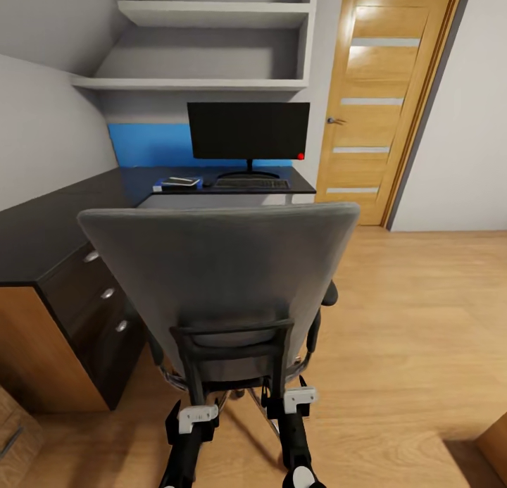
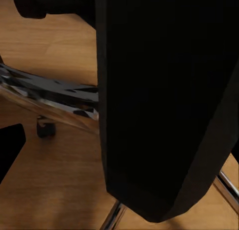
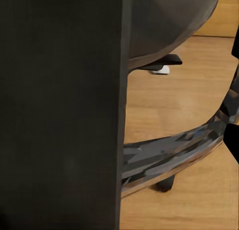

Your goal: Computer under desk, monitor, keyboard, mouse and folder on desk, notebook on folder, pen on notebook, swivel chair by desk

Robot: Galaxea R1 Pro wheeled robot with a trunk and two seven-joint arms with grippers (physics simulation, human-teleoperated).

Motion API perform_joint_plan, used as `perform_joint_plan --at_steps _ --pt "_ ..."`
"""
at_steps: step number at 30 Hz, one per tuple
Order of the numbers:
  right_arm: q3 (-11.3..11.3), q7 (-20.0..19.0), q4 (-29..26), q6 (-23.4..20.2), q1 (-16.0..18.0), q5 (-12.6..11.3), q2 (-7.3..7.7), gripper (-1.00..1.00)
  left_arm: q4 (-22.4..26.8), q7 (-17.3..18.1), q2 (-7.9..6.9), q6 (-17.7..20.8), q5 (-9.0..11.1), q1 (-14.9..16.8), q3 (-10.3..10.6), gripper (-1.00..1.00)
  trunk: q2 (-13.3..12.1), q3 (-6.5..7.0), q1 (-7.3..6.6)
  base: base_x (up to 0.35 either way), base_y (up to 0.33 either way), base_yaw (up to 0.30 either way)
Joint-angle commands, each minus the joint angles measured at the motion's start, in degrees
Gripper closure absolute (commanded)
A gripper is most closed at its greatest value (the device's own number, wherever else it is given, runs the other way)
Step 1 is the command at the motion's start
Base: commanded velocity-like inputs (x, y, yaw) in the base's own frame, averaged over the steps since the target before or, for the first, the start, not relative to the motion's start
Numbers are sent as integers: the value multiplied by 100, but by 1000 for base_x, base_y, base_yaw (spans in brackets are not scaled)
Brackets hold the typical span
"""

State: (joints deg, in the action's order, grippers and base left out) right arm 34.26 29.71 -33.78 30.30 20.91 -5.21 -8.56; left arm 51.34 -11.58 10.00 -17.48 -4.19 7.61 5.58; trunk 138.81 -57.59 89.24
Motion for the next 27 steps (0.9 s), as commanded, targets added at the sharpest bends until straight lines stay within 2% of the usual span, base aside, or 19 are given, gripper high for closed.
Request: perform_joint_plan --at_steps 1,22,27 --pt "54 31 3 17 10 -32 4 -100 -11 -37 0 -1 -75 3 22 -100 2 -4 2 292 0 0" --pt "54 35 3 20 10 -32 4 -100 -19 -37 0 -1 -73 3 22 -100 2 -4 2 292 0 0" --pt "58 35 1 20 10 -32 43 -100 -19 -37 0 -1 -73 3 22 -100 2 -4 2 292 0 0"
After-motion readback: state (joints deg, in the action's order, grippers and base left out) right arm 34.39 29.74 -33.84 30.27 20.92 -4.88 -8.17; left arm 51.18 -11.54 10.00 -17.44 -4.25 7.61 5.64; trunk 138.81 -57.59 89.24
